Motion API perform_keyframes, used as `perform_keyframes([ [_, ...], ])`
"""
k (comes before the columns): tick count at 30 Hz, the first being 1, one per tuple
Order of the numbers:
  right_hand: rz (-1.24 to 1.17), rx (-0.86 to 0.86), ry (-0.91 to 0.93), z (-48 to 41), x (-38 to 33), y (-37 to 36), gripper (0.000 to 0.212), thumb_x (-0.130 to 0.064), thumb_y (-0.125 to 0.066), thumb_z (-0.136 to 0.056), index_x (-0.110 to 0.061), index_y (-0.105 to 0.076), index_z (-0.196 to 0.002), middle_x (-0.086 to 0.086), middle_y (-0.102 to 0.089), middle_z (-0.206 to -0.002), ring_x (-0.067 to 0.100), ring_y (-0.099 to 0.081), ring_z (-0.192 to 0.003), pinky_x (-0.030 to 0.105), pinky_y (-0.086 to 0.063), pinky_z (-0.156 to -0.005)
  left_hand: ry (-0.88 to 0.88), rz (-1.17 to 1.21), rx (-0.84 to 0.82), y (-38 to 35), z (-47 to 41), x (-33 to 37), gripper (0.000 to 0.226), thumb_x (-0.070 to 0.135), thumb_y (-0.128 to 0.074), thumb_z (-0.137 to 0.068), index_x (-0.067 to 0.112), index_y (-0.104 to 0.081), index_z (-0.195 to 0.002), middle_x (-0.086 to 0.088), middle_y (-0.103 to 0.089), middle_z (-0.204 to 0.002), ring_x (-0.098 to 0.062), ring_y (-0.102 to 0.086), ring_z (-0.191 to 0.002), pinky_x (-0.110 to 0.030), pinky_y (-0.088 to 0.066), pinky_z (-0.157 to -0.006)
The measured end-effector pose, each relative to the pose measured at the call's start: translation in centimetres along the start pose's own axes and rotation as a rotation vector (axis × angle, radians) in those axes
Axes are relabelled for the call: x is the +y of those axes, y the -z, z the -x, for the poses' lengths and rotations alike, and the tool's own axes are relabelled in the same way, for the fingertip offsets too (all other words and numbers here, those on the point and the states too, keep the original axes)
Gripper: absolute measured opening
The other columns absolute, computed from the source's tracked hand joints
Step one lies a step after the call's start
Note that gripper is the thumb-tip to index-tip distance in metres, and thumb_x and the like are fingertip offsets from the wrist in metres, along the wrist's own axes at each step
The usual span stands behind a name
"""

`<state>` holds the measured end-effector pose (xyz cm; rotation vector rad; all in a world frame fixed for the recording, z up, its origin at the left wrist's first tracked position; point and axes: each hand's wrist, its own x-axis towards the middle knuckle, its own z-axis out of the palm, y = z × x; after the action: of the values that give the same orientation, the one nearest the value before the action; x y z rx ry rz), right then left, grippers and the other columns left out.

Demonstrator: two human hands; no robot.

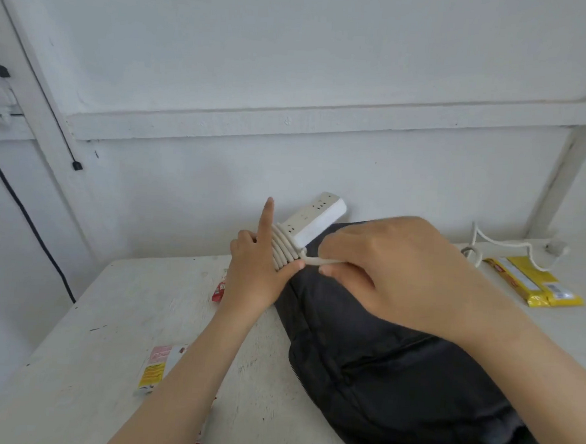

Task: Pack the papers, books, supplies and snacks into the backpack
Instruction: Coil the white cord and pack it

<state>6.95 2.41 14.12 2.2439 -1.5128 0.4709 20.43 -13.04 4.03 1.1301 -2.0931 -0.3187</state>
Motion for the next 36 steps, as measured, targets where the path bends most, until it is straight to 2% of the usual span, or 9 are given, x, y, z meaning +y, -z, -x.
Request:
perform_keyframes([
  [8, -0.184, 0.092, -0.119, -4.8, 5.1, 4.1, 0.014, -0.035, -0.061, -0.084, -0.03, -0.073, -0.085, -0.013, -0.057, -0.066, 0.005, -0.052, -0.062, 0.025, -0.041, -0.06, -0.463, -0.027, 0.003, -0.6, 2.7, 1.8, 0.078, 0.049, -0.07, -0.073, 0.039, -0.015, -0.128, -0.004, -0.037, -0.123, -0.016, -0.043, -0.113, -0.037, -0.055, -0.085],
  [15, -0.739, -0.114, -0.311, -5.6, 8.2, 3.1, 0.021, -0.028, -0.074, -0.074, -0.017, -0.076, -0.092, -0.012, -0.074, -0.086, -0.004, -0.067, -0.083, 0.014, -0.052, -0.081, -0.74, 0.058, 0.211, 1.2, 4.0, 2.6, 0.052, 0.05, -0.05, -0.089, 0.043, -0.025, -0.134, -0.007, -0.033, -0.127, -0.018, -0.035, -0.12, -0.024, -0.04, -0.098],
  [18, -0.789, -0.131, -0.373, -4.6, 7.4, 1.6, 0.004, -0.003, -0.067, -0.083, -0.006, -0.069, -0.085, -0.008, -0.063, -0.059, -0.003, -0.056, -0.051, 0.012, -0.044, -0.056, -0.632, 0.226, 0.29, 1.8, 4.3, 3.2, 0.052, 0.05, -0.055, -0.087, 0.042, -0.03, -0.132, -0.005, -0.034, -0.124, -0.014, -0.039, -0.117, -0.022, -0.044, -0.096],
  [20, -0.786, -0.072, -0.468, -3.8, 7.0, -0.3, 0.033, 0.012, -0.052, -0.085, -0.012, -0.057, -0.063, 0.0, -0.041, -0.052, 0.009, -0.039, -0.046, 0.015, -0.034, -0.05, -0.506, 0.351, 0.343, 1.9, 4.3, 3.2, 0.054, 0.046, -0.059, -0.085, 0.038, -0.033, -0.131, -0.005, -0.038, -0.121, -0.008, -0.043, -0.113, -0.015, -0.042, -0.093],
  [22, -0.966, -0.099, -0.539, -3.4, 6.2, -1.9, 0.041, 0.001, -0.052, -0.089, -0.017, -0.061, -0.053, 0.006, -0.037, -0.051, 0.014, -0.028, -0.048, 0.017, -0.025, -0.043, -0.402, 0.391, 0.374, 1.8, 4.2, 2.7, 0.062, 0.039, -0.066, -0.081, 0.032, -0.034, -0.133, -0.008, -0.043, -0.121, -0.007, -0.046, -0.112, -0.011, -0.041, -0.091],
  [24, -1.053, -0.161, -0.589, -3.1, 5.5, -3.2, 0.035, -0.015, -0.051, -0.095, -0.03, -0.073, -0.073, -0.001, -0.041, -0.052, 0.009, -0.03, -0.044, 0.017, -0.026, -0.04, -0.298, 0.397, 0.383, 1.6, 4.2, 2.0, 0.064, 0.04, -0.067, -0.078, 0.03, -0.035, -0.133, -0.005, -0.045, -0.124, -0.007, -0.048, -0.112, -0.01, -0.042, -0.09],
  [26, -0.916, -0.191, -0.606, -2.8, 4.7, -4.0, 0.027, -0.021, -0.045, -0.098, -0.029, -0.071, -0.097, -0.01, -0.047, -0.051, 0.002, -0.038, -0.04, 0.013, -0.031, -0.042, -0.157, 0.402, 0.358, 1.5, 3.9, 1.6, 0.065, 0.052, -0.064, -0.077, 0.034, -0.035, -0.133, 0.002, -0.047, -0.127, -0.008, -0.049, -0.111, -0.012, -0.044, -0.087],
  [31, -0.502, -0.14, -0.541, -2.2, 1.9, -5.0, 0.042, -0.021, -0.042, -0.097, -0.018, -0.043, -0.055, -0.004, -0.046, -0.054, 0.008, -0.041, -0.052, 0.019, -0.028, -0.054, -0.025, 0.158, 0.244, -0.2, 3.5, 0.6, 0.072, 0.061, -0.053, -0.073, 0.029, -0.038, -0.136, 0.0, -0.051, -0.12, -0.008, -0.046, -0.101, -0.012, -0.037, -0.076],
  [36, -0.356, -0.206, -0.561, -1.5, -0.2, -5.1, 0.045, -0.022, -0.041, -0.098, -0.025, -0.033, -0.054, -0.006, -0.04, -0.055, 0.006, -0.038, -0.051, 0.018, -0.023, -0.048, 0.01, 0.205, 0.193, -1.9, 3.6, 0.8, 0.07, 0.061, -0.056, -0.074, 0.034, -0.033, -0.135, 0.004, -0.048, -0.12, -0.006, -0.043, -0.101, -0.007, -0.034, -0.071],
])
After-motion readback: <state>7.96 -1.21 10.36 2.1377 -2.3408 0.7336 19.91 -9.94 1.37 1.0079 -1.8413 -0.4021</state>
